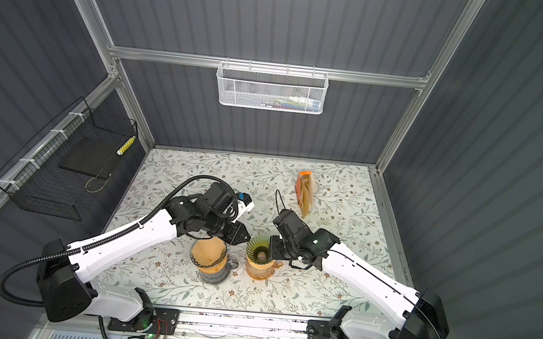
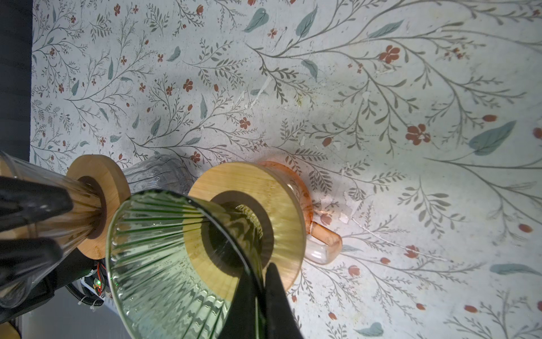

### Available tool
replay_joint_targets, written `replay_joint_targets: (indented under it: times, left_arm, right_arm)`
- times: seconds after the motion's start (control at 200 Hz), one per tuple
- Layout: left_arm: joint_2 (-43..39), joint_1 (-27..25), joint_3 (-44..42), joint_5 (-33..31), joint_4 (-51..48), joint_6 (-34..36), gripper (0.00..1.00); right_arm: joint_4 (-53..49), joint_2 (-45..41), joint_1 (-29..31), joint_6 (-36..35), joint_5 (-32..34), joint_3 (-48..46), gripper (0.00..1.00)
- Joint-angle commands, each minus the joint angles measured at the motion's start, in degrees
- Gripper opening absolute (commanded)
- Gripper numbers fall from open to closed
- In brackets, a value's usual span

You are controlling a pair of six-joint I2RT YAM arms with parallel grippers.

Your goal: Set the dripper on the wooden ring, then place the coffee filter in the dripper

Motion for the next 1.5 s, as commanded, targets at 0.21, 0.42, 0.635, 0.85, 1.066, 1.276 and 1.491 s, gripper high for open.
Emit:
replay_joint_targets:
  times: [0.21, 0.42, 0.635, 0.85, 1.066, 1.276, 1.491]
  left_arm:
    - [3.35, -0.15, 1.05, 2.03, -1.37, 1.38, 0.21]
    - [3.89, -0.11, 0.80, 4.20, -1.29, 1.64, 0.15]
    - [5.15, -0.32, 0.34, 5.28, -2.09, 2.23, 0.01]
    - [6.21, -0.61, 0.06, 4.57, -3.17, 2.74, 0.00]
    - [5.60, -0.70, 0.62, 4.99, -3.24, 2.65, 0.13]
    - [5.91, -0.75, 0.30, 5.42, -3.55, 2.75, 0.13]
    - [6.91, -1.03, 0.14, 5.46, -3.72, 2.99, 0.01]
  right_arm:
    - [-7.70, 1.87, -0.38, -1.07, 2.88, -2.69, 0.00]
    - [-7.75, 2.29, -0.42, -1.16, 2.97, -2.60, 0.00]
    - [-8.08, 3.06, -0.47, -1.25, 3.58, -2.25, 0.00]
    - [-8.31, 3.59, -0.55, -1.15, 3.78, -2.51, 0.00]
    - [-8.49, 3.45, -0.55, -1.16, 4.11, -2.16, 0.00]
    - [-8.23, 3.89, -0.56, -0.99, 4.21, -2.43, 0.00]
    - [-8.39, 4.57, -0.64, -1.12, 5.12, -2.82, 0.00]
